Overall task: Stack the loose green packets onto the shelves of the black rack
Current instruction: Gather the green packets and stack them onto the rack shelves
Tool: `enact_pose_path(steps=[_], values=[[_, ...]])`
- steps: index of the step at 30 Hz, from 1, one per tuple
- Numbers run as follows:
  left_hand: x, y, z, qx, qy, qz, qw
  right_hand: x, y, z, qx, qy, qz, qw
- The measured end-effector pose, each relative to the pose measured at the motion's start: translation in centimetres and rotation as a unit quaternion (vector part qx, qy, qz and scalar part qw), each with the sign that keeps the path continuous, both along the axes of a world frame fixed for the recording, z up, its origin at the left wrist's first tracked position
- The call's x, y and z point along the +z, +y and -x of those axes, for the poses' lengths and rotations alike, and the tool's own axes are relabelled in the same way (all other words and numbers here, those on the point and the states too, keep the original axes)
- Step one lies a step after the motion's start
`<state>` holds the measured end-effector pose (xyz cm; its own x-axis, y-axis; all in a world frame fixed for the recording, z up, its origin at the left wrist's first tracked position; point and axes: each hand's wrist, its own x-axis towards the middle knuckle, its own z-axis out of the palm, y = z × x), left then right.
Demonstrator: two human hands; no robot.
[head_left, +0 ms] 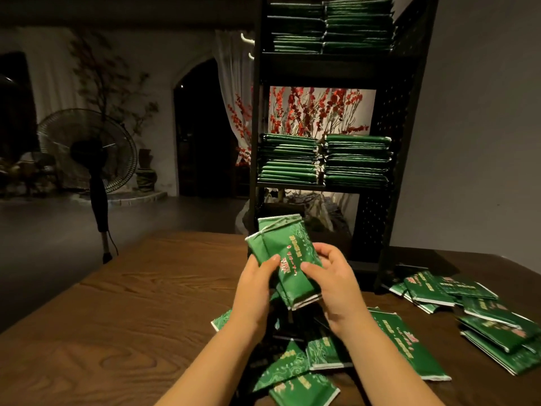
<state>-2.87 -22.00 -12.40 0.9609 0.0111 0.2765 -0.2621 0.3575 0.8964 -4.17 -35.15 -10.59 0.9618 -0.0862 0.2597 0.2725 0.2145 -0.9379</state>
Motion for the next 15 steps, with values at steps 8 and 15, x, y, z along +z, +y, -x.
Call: enact_pose_path(steps=[8,15], values=[[-1.7,3.3,-2.3,0.011,-0.057,-0.050,0.997,-1.0,-2.9,-1.7,0.000,-0.036,0.052,0.998],[-2.8,4.8,-2.3,0.071,-0.089,-0.280,0.953,-2.6,-4.2,-1.9,-0.058,-0.068,0.220,0.971]])
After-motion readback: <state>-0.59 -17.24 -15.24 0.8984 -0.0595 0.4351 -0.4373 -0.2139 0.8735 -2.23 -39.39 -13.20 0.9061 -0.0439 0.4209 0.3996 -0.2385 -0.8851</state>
